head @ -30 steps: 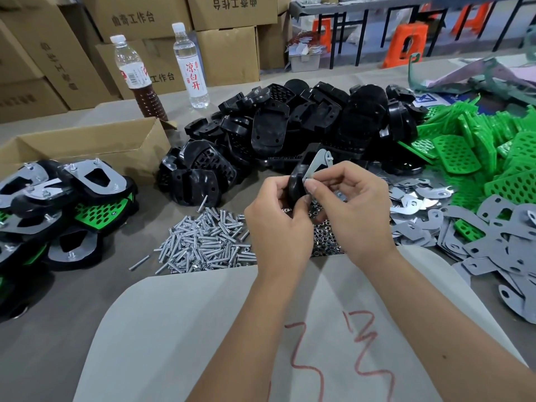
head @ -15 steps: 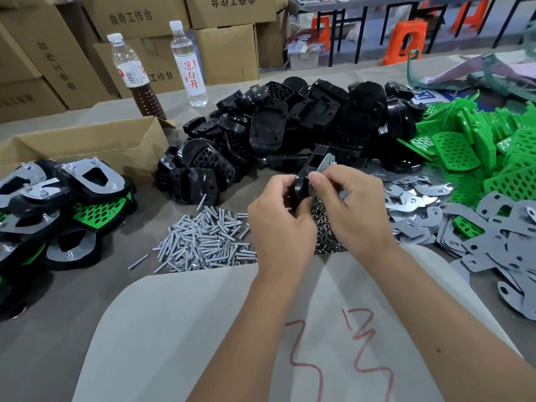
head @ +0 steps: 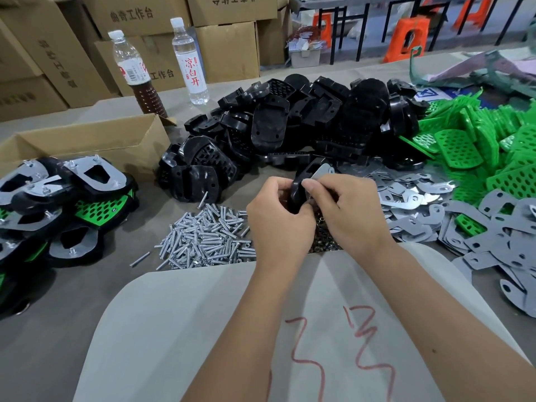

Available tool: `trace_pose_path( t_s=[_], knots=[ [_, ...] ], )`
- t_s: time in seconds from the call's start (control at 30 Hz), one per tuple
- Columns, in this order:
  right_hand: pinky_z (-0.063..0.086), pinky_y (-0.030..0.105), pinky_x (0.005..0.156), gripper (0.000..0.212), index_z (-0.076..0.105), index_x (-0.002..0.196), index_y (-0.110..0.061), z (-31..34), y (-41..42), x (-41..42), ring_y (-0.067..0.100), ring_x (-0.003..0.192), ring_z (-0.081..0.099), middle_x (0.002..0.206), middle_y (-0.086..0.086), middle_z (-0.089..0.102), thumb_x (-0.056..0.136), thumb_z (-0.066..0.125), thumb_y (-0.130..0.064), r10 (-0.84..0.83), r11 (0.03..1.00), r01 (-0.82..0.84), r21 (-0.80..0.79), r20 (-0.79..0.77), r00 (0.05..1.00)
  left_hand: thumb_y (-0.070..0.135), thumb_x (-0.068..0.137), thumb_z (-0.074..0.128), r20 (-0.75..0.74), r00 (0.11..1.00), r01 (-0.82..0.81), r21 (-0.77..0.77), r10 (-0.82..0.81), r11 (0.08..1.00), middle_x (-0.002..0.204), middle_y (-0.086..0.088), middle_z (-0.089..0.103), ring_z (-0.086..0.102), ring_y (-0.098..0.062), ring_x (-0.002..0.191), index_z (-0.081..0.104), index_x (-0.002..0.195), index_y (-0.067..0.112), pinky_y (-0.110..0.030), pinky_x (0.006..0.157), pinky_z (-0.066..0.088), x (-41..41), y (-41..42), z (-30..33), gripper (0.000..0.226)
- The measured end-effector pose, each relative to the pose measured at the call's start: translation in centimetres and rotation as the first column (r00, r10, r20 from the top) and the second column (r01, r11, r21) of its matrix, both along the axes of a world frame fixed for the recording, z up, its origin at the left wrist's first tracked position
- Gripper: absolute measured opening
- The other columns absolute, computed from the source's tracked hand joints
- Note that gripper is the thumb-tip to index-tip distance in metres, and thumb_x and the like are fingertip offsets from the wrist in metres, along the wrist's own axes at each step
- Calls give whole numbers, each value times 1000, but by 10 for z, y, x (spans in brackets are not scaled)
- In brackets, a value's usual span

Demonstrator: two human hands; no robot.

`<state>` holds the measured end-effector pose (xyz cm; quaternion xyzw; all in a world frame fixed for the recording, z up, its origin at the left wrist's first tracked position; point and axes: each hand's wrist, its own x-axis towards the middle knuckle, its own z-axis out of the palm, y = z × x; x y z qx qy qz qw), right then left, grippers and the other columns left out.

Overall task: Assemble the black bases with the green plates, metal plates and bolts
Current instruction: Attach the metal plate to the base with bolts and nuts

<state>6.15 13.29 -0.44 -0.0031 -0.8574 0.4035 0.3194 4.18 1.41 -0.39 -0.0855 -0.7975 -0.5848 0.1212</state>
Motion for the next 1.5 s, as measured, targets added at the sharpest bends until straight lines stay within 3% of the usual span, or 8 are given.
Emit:
trace_pose_path(
  t_s=[0.4, 0.57, 0.7, 0.83, 0.93, 1.1, 1.23, 1.5],
  knots=[
    [46, 42, 70, 22, 61, 80, -10, 5, -5, 7, 20, 75, 53, 76, -3, 58, 99, 60, -20, -4, 979, 17, 201, -64, 998, 15, 82, 84, 120, 990, -85, 98, 73, 992, 85, 6, 74, 72, -14, 81, 67, 94, 22, -40, 81, 59, -3, 0, 2, 22],
    [46, 24, 72, 29, 80, 107, -11, 9, -3, 10, 15, 82, 59, 90, 5, 62, 97, 57, 4, 48, 998, -50, -25, -59, 997, 10, 79, 88, 191, 981, -71, 165, 39, 984, 87, 2, 76, 75, -17, 83, 70, 96, 17, -44, 84, 61, -8, -1, 1, 26],
    [44, 37, 64, 28, 76, 76, -6, 12, -2, 13, 21, 74, 57, 81, 7, 60, 86, 51, 2, 61, 994, -69, -89, -87, 994, 9, 80, 86, 254, 967, -106, 255, 39, 961, 93, 1, 78, 76, -16, 87, 71, 100, 17, -44, 87, 62, -11, -4, -1, 26],
    [44, 29, 75, 25, 81, 108, -13, 12, -3, 14, 19, 81, 54, 87, 8, 52, 100, 58, -10, 117, 988, -119, -98, -20, 993, 7, 80, 85, 277, 961, -92, 292, 8, 952, 94, -2, 79, 77, -21, 89, 72, 102, 14, -47, 88, 62, -11, -4, -2, 26],
    [38, 33, 63, 46, 69, 67, -3, 9, 0, 13, 19, 68, 47, 75, 10, 46, 104, 58, -28, 81, 986, -92, -136, -83, 993, 5, 82, 84, 293, 956, -105, 322, 6, 941, 95, -6, 79, 77, -23, 89, 71, 103, 11, -48, 86, 63, -11, -5, -1, 26],
    [38, 18, 73, 16, 81, 111, -16, 7, -2, 8, 6, 76, 49, 90, 3, 52, 98, 73, -18, 116, 992, -118, -48, -29, 993, 8, 81, 86, 235, 972, -89, 258, 27, 962, 88, 1, 77, 76, -17, 83, 70, 96, 18, -45, 83, 63, -7, -3, 2, 24],
    [31, 14, 63, 32, 62, 67, -11, 2, 1, 6, 7, 65, 42, 74, -2, 47, 94, 77, -21, -28, 999, 24, -32, -139, 990, 12, 81, 88, 175, 982, -102, 212, 65, 972, 86, 6, 75, 74, -9, 79, 65, 91, 26, -38, 79, 63, -5, -2, 3, 28],
    [46, 40, 69, 14, 54, 94, -15, -1, -2, -1, 17, 80, 50, 95, -4, 50, 104, 50, -24, -2, 987, 7, 159, -33, 999, 19, 84, 80, -113, 992, -63, -10, 62, 998, 77, 10, 69, 66, -14, 74, 67, 93, 21, -39, 72, 56, 7, 4, 3, 16]
  ],
)
